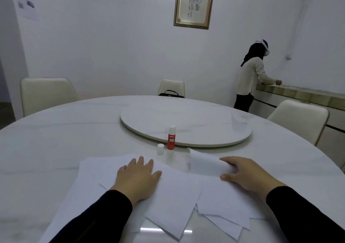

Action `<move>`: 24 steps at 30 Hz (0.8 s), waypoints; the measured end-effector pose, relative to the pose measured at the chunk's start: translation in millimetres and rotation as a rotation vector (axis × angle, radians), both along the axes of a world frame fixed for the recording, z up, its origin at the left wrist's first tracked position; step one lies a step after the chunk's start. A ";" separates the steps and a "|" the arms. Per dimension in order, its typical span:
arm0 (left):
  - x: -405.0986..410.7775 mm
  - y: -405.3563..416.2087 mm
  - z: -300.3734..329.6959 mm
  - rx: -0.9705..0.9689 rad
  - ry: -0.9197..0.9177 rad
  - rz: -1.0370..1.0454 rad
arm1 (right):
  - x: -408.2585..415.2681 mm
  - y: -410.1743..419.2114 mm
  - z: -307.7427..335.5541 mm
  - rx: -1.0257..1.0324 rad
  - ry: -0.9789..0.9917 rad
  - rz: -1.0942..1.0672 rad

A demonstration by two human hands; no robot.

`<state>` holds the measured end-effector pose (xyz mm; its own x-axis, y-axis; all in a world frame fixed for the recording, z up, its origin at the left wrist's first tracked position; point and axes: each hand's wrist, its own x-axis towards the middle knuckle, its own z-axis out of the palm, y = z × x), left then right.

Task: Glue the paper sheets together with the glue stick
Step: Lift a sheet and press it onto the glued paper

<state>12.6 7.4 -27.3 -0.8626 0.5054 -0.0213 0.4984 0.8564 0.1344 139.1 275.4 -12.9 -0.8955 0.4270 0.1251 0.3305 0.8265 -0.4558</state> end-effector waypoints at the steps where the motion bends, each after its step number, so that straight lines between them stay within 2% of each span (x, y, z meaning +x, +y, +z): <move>1: -2.2 -1.3 1.6 -0.005 -0.008 -0.003 | -0.3 0.0 -0.1 -0.011 0.053 -0.028; 4: -6.7 -3.2 3.9 -0.040 -0.029 0.000 | 0.8 -2.6 6.9 -0.078 0.124 -0.122; 9: 4.4 5.7 1.4 -0.068 0.101 0.045 | 12.1 9.1 56.6 0.088 -0.031 -0.187; 12: 15.4 12.8 2.6 -0.074 0.187 0.084 | 25.8 9.7 95.6 0.109 0.135 -0.248; 15: 26.4 21.7 5.3 -0.023 0.244 0.082 | 39.3 -3.1 123.7 -0.156 0.465 -0.222; 17: 29.1 25.9 13.6 0.196 0.241 0.030 | 41.8 -17.5 132.3 -0.444 0.625 -0.132; 18: 29.6 26.8 20.4 0.408 0.126 -0.007 | 40.6 -25.9 133.4 -0.595 0.666 -0.098; 19: 31.6 26.4 29.6 0.672 -0.118 -0.054 | 37.9 -34.3 132.4 -0.733 0.684 -0.081; 20: 35.7 25.5 40.7 0.929 -0.444 -0.125 | 34.1 -42.7 130.0 -0.852 0.687 -0.079; 21: 39.6 24.5 49.4 1.134 -0.742 -0.200 | 29.4 -51.1 125.3 -0.949 0.679 -0.084; 22: 41.0 24.0 55.3 1.254 -0.922 -0.264 | 24.6 -60.0 118.8 -1.031 0.670 -0.092; 24: 40.9 23.0 61.8 1.388 -0.987 -0.354 | 16.6 -74.9 102.5 -1.147 0.673 -0.112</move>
<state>53.5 30.4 34.5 -0.6464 0.7483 0.1487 -0.0952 -0.2725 0.9575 155.8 200.5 89.6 -0.7549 0.6541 0.0487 -0.1914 -0.1487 -0.9702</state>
